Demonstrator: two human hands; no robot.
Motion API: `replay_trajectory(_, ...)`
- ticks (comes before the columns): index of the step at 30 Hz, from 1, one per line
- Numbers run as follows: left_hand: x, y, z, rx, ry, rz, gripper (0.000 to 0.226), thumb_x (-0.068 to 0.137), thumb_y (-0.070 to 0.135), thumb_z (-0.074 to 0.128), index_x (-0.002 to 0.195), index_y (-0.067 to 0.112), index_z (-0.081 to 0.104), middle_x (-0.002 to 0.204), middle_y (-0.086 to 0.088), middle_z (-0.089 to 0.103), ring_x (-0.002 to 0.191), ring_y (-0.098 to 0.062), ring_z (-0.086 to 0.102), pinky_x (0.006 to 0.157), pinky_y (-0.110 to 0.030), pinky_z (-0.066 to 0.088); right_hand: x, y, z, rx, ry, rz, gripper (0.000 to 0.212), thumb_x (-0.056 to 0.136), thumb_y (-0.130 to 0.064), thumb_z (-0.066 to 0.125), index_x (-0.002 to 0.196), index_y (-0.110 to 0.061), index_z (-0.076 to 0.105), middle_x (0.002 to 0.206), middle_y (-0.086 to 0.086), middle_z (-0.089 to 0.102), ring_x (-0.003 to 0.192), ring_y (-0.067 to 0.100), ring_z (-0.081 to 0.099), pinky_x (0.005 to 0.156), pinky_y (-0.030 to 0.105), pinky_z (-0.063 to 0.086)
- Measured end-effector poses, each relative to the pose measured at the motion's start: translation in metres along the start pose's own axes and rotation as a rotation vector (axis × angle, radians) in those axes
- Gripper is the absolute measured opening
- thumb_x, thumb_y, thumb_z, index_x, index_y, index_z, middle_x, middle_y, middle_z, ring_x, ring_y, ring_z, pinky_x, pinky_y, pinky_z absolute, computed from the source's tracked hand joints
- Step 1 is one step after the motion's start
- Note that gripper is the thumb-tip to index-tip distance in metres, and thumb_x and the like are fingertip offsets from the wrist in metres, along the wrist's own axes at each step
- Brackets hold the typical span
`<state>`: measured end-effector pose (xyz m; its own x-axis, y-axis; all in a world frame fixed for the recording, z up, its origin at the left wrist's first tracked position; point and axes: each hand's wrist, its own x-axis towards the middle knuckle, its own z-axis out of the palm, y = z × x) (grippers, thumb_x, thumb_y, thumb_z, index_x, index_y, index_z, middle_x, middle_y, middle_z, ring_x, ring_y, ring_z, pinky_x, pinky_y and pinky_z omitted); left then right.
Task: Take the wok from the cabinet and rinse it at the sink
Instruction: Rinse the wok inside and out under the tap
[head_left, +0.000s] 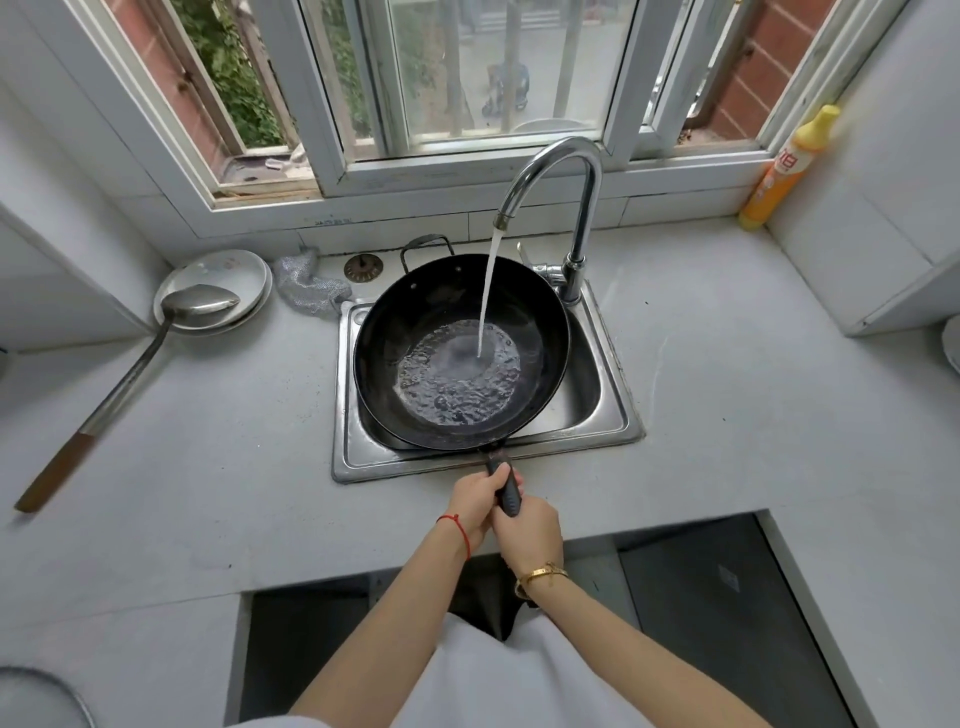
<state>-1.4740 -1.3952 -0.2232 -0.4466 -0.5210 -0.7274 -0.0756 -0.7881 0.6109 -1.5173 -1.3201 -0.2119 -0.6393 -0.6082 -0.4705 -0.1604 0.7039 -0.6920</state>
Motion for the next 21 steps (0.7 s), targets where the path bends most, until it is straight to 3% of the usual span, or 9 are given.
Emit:
replay_trajectory(5,-0.011,0.004,0.008,-0.005,-0.015,0.048,0.016,0.100,0.009,0.049,0.097,-0.002,0.061,0.085,-0.008,0.063,0.074,-0.017,0.060,0.063,-0.020,0.056,0.001,0.006,-0.010,-0.022,-0.007,-0.062,0.027,0.085,-0.030,0.059,0.060,-0.020,0.059,0.058,0.002,0.061,0.055,0.021,0.057,0.048,0.026,0.042)
replay_trajectory(10,-0.014,0.003,0.007,0.146,0.103,0.192,0.017,0.094,0.009,0.060,0.082,0.000,0.068,0.079,-0.011,0.068,0.072,-0.019,0.063,0.072,-0.026,0.056,-0.003,-0.001,-0.017,0.165,-0.089,-0.026,0.029,0.086,-0.026,0.063,0.059,-0.019,0.058,0.052,0.002,0.055,0.045,0.021,0.053,0.039,0.023,0.042)
replay_trajectory(14,-0.017,0.007,0.001,0.228,0.219,0.281,0.018,0.089,0.013,0.067,0.080,0.000,0.074,0.073,-0.007,0.072,0.073,-0.016,0.065,0.069,-0.022,0.054,-0.007,-0.012,-0.019,0.264,-0.177,0.012,0.030,0.087,-0.023,0.062,0.060,-0.013,0.055,0.052,0.006,0.052,0.036,0.017,0.048,0.035,0.021,0.038)
replay_trajectory(21,-0.023,0.014,-0.009,0.215,0.245,0.264,0.022,0.081,0.023,0.073,0.067,0.007,0.076,0.073,-0.009,0.074,0.070,-0.018,0.064,0.074,-0.033,0.054,-0.017,-0.029,-0.017,0.304,-0.188,0.042,0.029,0.089,-0.022,0.060,0.064,-0.007,0.056,0.049,0.005,0.052,0.033,0.015,0.046,0.035,0.021,0.038)
